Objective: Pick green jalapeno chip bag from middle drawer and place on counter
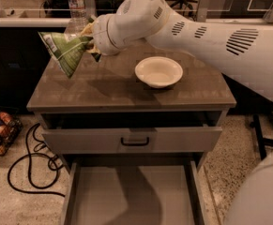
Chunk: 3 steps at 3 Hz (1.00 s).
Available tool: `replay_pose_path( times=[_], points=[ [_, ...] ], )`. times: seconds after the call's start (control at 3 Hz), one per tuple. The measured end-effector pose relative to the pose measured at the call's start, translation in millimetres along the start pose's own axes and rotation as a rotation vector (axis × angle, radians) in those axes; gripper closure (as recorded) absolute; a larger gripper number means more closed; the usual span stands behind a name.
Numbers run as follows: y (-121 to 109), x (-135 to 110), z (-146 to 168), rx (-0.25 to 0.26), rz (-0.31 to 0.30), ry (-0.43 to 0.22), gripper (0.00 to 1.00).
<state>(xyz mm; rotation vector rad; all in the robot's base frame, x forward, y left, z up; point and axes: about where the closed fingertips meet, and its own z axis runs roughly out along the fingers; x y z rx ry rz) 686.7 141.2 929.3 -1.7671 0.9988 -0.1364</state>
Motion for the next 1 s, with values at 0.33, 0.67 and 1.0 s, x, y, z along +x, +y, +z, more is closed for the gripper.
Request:
replay_pose_path(
  times=[0.33, 0.67, 1.0],
  points=[
    [-1.6, -2.2, -1.2, 0.003, -0.009, -0.003, 0.59],
    [-3.2, -4.4, -2.7, 0.006, -0.019, -0.005, 0.35],
    [-4.9, -6.7, -4.2, 0.01, -0.028, -0.008, 0.04]
  ],
)
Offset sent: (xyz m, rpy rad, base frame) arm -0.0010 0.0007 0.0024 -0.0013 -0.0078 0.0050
